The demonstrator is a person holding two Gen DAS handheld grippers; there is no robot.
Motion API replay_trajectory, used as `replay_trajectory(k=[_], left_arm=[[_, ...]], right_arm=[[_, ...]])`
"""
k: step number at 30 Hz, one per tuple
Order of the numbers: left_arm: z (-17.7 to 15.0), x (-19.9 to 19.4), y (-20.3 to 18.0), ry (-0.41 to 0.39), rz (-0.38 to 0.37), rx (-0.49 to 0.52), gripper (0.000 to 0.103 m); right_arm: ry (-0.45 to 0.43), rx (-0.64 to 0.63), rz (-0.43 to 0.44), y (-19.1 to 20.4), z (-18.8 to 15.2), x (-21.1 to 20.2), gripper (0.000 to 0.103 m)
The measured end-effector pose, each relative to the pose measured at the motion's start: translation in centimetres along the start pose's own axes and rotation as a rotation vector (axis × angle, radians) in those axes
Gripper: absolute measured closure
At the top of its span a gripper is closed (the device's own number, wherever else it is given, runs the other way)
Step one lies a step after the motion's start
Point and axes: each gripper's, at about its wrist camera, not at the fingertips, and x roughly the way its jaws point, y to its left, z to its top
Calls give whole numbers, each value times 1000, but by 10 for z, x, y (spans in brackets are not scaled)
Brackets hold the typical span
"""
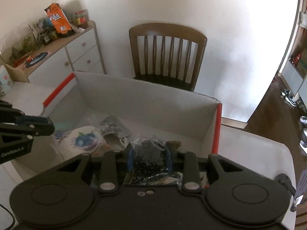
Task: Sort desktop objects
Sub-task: 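Lower the black bag and green stick into the red box and open both tools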
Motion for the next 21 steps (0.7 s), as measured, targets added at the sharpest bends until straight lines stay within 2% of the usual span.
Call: replay_trajectory(k=[12, 14, 17, 21], left_arm=[[-7, 17, 8, 56, -38, -45, 94], [-9, 18, 9, 64, -39, -48, 94], [-10, 17, 9, 66, -34, -51, 94], [-11, 13, 12, 59, -35, -62, 94]], right_arm=[[62, 6, 27, -5, -10, 16, 67], [70, 1, 34, -5, -11, 16, 65], [66, 9, 32, -6, -12, 15, 56], [66, 12, 27, -7, -13, 13, 55]])
